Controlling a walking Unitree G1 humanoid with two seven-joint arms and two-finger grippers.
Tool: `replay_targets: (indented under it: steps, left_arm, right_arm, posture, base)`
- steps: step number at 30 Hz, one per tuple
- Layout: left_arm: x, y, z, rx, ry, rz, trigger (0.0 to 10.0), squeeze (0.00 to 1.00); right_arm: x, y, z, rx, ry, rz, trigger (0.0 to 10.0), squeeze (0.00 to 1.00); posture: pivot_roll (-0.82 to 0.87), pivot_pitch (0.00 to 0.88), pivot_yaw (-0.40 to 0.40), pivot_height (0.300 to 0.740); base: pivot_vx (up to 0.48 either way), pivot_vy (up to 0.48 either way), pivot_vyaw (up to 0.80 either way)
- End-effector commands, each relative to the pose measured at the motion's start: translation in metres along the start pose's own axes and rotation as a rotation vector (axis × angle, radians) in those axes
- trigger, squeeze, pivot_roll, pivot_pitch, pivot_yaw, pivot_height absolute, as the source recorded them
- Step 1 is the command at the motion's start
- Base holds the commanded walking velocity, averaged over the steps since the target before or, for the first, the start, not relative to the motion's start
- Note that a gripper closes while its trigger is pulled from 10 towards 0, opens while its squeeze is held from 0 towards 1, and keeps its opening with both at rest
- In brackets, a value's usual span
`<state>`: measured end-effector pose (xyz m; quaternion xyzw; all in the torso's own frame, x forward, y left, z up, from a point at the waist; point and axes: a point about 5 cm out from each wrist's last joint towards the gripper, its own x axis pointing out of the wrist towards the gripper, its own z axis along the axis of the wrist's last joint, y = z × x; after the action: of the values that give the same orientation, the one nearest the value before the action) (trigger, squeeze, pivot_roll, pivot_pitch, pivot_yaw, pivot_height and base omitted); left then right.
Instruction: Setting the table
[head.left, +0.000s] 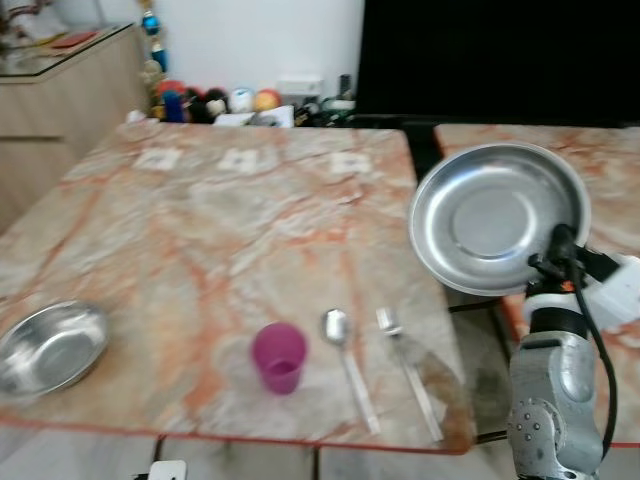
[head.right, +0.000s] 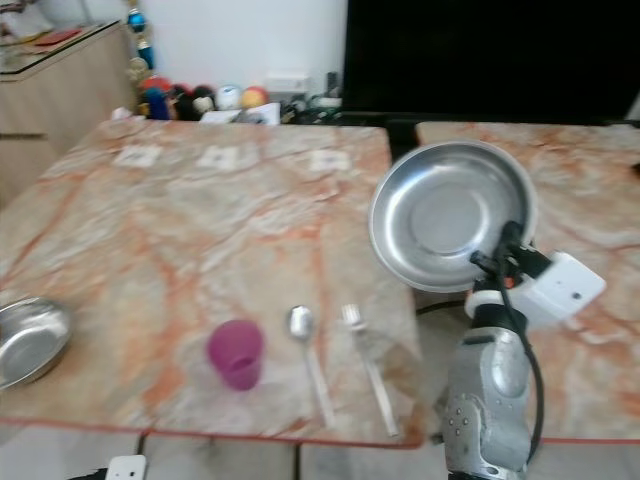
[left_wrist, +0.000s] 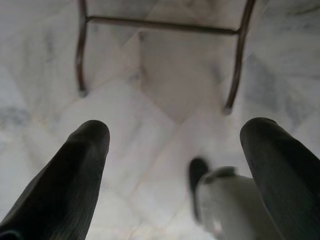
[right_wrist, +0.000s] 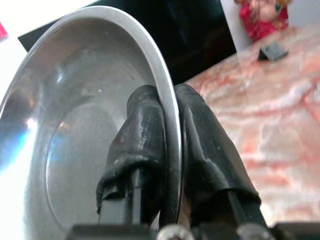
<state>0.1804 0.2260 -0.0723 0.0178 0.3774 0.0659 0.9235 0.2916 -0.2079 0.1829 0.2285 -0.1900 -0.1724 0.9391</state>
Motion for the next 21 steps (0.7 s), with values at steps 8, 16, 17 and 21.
replay_targets:
  steps: [8,16,17,21]
  left_arm:
    - [-0.0035,0.0077,-0.0094,0.005,0.035,0.028,10.0,0.00]
    - [-0.0032,0.0073,-0.0099,-0.001,0.046,0.027,10.0,0.00]
    - [-0.0032,0.0072,-0.0098,-0.001,0.045,0.027,10.0,0.00]
    - [-0.0033,0.0070,-0.0098,-0.010,0.043,0.029,10.0,0.00]
  right_arm:
    - [0.0015,0.0126,0.0029,0.018,-0.014,0.033,10.0,0.00]
    - [0.0012,0.0124,0.0025,0.017,-0.014,0.029,10.0,0.00]
    - [0.0013,0.0124,0.0026,0.017,-0.014,0.029,10.0,0.00]
    - [0.0021,0.0107,0.0035,0.013,-0.016,0.026,10.0,0.00]
  posture:
    - [0.00,0.081,-0.012,0.740]
    - [0.01,0.086,-0.015,0.740]
    - [0.01,0.086,-0.015,0.740]
    - [0.00,0.090,-0.016,0.740]
  base:
    - [0.243,-0.367,0.00]
    - [0.090,-0.276,0.00]
    - [0.000,0.000,0.00]
    - [0.000,0.000,0.00]
